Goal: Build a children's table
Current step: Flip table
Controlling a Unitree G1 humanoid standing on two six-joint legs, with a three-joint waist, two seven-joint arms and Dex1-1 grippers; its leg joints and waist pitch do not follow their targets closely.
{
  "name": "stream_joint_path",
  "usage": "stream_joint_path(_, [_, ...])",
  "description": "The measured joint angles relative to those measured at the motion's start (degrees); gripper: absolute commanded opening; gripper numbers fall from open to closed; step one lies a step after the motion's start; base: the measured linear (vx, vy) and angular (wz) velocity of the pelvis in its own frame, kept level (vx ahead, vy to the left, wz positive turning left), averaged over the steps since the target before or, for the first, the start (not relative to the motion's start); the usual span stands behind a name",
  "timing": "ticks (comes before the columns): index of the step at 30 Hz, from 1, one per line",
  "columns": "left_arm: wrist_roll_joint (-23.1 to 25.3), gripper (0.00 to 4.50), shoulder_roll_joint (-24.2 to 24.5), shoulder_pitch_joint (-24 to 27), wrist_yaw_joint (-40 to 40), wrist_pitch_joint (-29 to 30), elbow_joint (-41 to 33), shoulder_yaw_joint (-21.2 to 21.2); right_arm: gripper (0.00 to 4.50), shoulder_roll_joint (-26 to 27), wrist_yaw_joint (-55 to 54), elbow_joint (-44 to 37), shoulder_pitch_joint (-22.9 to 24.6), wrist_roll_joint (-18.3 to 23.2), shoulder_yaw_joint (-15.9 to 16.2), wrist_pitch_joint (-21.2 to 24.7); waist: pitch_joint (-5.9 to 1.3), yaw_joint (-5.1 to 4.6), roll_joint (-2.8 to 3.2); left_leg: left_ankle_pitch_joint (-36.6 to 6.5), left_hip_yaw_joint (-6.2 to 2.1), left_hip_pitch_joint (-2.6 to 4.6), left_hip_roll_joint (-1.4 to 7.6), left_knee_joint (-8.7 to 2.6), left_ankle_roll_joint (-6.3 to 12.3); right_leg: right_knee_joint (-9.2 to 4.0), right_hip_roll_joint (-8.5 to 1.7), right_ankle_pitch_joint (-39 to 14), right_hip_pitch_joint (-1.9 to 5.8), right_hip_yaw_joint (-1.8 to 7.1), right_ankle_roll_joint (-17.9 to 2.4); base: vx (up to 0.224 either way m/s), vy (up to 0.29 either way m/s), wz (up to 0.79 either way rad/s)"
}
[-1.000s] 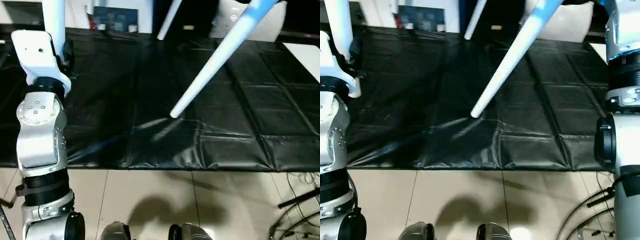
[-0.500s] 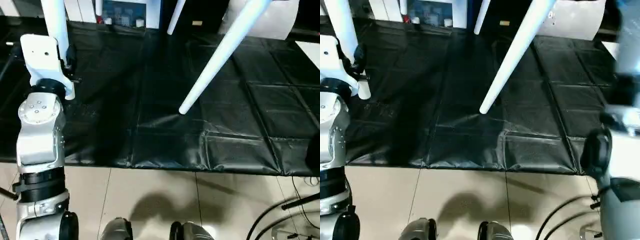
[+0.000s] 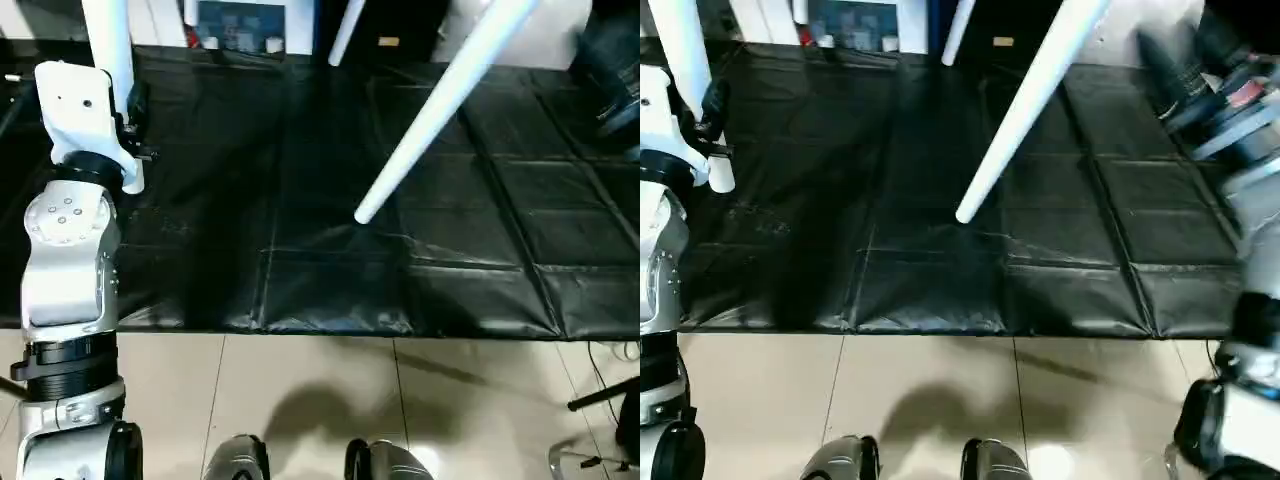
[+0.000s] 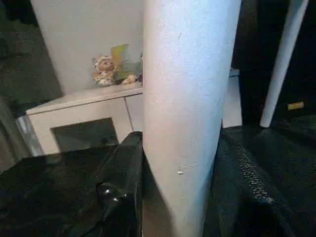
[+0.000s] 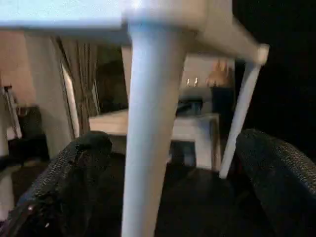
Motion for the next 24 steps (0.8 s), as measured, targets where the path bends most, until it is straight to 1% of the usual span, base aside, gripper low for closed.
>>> stream_joint_path(2, [0.01, 1.61, 0.3, 0.05, -0.26, -0.4, 0.01, -0.37, 4.5, 1.59, -0.37, 2.73, -0.01, -1.18, 1.86, 0.25, 0.0, 0.03, 0.01, -0.04, 0.0, -0.06, -0.02, -0.01, -0.09, -0.06, -0.01, 0.02, -0.01, 0.01, -0.01, 0.0, 0.0, 0.0])
stream_joint_path(4, [0.01, 1.61, 0.31, 0.22, -0.29, -0.45, 0.01, -0.44, 4.5, 3.26, 1.05, 4.21, -0.34, -1.12, 3.34, 0.69, 0.0, 0.11, 0.0, -0.05, 0.0, -0.09, -0.02, -0.02, -0.1, -0.1, -0.01, 0.04, -0.01, 0.01, -0.01, 0.0, 0.0, 0.0])
stream_joint_path(7, [-0.17, 1.61, 0.3, 0.54, -0.28, -0.66, 0.31, -0.76, 4.5, 5.23, 2.14, 7.12, -2.56, -2.52, 6.29, 0.13, 0.0, 0.27, -0.01, 0.02, 0.0, -0.13, -0.02, -0.03, 0.02, -0.14, -0.01, 0.05, -0.01, 0.01, -0.04, 0.0, 0.0, 0.0])
stream_joint_path(9, [-0.42, 1.61, 0.3, 0.78, -0.34, -0.81, 0.41, -0.88, 4.5, 5.94, 2.11, 9.01, -3.9, -3.44, 6.98, -0.68, 0.0, 0.61, -0.01, 0.03, 0.0, -0.14, -0.03, -0.05, 0.05, -0.16, -0.02, 0.05, 0.01, 0.01, -0.04, 0.0, 0.0, 0.0])
stream_joint_path(11, [-1.13, 1.59, 0.32, 1.18, -1.11, -1.76, 1.3, -0.82, 4.5, 7.46, 2.75, 11.54, -5.64, -3.9, 7.44, -2.09, 0.0, 0.51, -0.01, 0.06, 0.01, -0.15, -0.03, -0.06, 0.1, -0.18, -0.02, 0.06, 0.01, 0.01, -0.05, 0.0, 0.0, 0.0])
stream_joint_path(15, [-2.52, 1.59, 0.23, 1.9, -2.46, -2.07, 1.93, -0.93, 4.5, 8.76, 3.62, 12.69, -6.42, -5.01, 8.77, -2.98, -0.01, 0.65, -0.02, 0.06, 0.0, -0.16, -0.03, -0.07, 0.11, -0.19, -0.02, 0.06, 0.02, 0.01, -0.05, 0.0, 0.0, 0.0])
stream_joint_path(19, [-2.73, 1.59, 0.19, 3.44, -2.45, -2.13, 2.03, -0.78, 4.5, 8.11, 3.96, 9.71, -5.53, -5.32, 9.77, -1.42, -0.02, 0.72, -0.04, 0.09, 0.0, -0.16, -0.04, -0.09, 0.15, -0.19, -0.03, 0.06, 0.03, 0.01, -0.05, 0.0, 0.0, 0.0])
stream_joint_path(22, [-3.37, 1.59, 0.09, 6.18, -2.44, -2.22, 1.56, -0.67, 4.5, 7.22, 4.17, 4.06, -2.93, -5.18, 10.51, 0.51, -0.03, 0.82, -0.05, 0.09, 0.0, -0.15, -0.04, -0.15, 0.16, -0.25, -0.02, 0.06, 0.04, 0.0, -0.05, 0.0, 0.0, 0.0])
stream_joint_path(24, [-4.64, 1.59, 0.0, 9.45, -2.46, -2.23, 0.46, -0.57, 4.5, 6.34, 4.22, -2.32, 0.47, -4.43, 10.62, 2.72, -0.04, 0.96, -0.06, 0.08, 0.01, -0.14, -0.04, -0.23, 0.17, -0.39, -0.01, 0.06, 0.07, 0.0, -0.05, 0.0, 0.0, 0.0])
